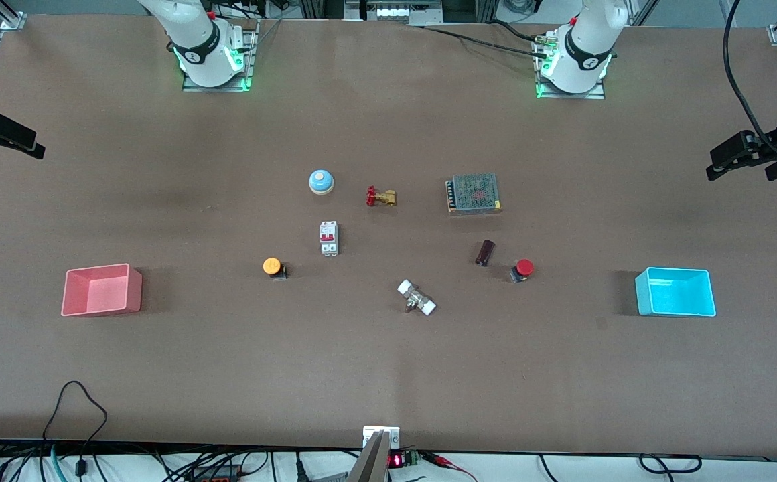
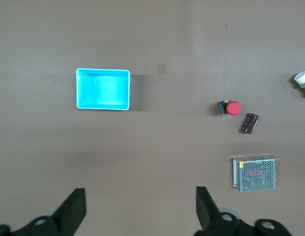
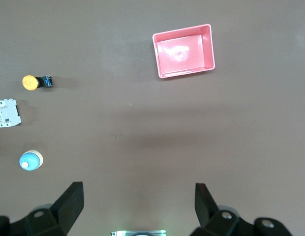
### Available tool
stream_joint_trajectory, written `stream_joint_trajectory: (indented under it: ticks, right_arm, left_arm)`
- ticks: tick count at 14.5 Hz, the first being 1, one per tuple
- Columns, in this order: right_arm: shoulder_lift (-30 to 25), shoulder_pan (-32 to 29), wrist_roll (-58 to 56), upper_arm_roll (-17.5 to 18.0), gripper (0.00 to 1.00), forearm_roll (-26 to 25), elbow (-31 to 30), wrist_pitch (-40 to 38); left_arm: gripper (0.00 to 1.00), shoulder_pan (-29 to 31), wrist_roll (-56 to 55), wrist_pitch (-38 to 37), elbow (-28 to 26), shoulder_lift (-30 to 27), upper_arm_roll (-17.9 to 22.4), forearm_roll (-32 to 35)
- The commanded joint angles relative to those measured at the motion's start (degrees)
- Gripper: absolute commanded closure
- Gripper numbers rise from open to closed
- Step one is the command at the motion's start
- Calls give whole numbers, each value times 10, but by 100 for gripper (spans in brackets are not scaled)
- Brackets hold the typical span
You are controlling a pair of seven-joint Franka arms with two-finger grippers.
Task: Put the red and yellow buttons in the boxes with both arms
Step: 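Move the right gripper toward the yellow button while the left gripper reaches the red button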
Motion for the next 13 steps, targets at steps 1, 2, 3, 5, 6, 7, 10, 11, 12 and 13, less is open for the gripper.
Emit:
stream_joint_trajectory:
  ticks: [1,2,3,5,6,7,10,11,12,13]
  right_arm:
    - [-15,-6,-4,5,0,-1,-11,-6]
    - [-16,-7,-5,5,0,-1,-10,-5]
    - [-15,-7,-5,5,0,-1,-9,-5]
    - [-14,-5,-5,5,0,-1,-11,-5]
    - [-10,-5,-5,6,0,-2,-11,-3]
    - [-2,0,-5,7,0,-1,-14,1]
    - [45,40,7,8,0,1,-14,34]
    - [65,54,22,8,0,1,-14,49]
    - [86,69,35,8,0,1,-13,64]
    - [108,90,53,8,0,1,-13,80]
  left_arm:
    - [0,3,4,-12,17,7,0,-7]
    - [0,3,5,-12,19,7,0,-7]
    - [0,4,9,-12,25,8,0,-7]
    - [0,4,8,-11,32,14,2,-9]
    - [0,4,9,-11,32,18,4,-9]
    - [0,3,7,-11,30,21,4,-8]
    - [0,-4,-4,-15,28,30,-1,-7]
    - [0,-4,-6,-18,24,32,-8,-8]
    - [0,-4,-6,-26,23,50,-18,-8]
    - [0,-4,-8,-26,26,65,-28,-8]
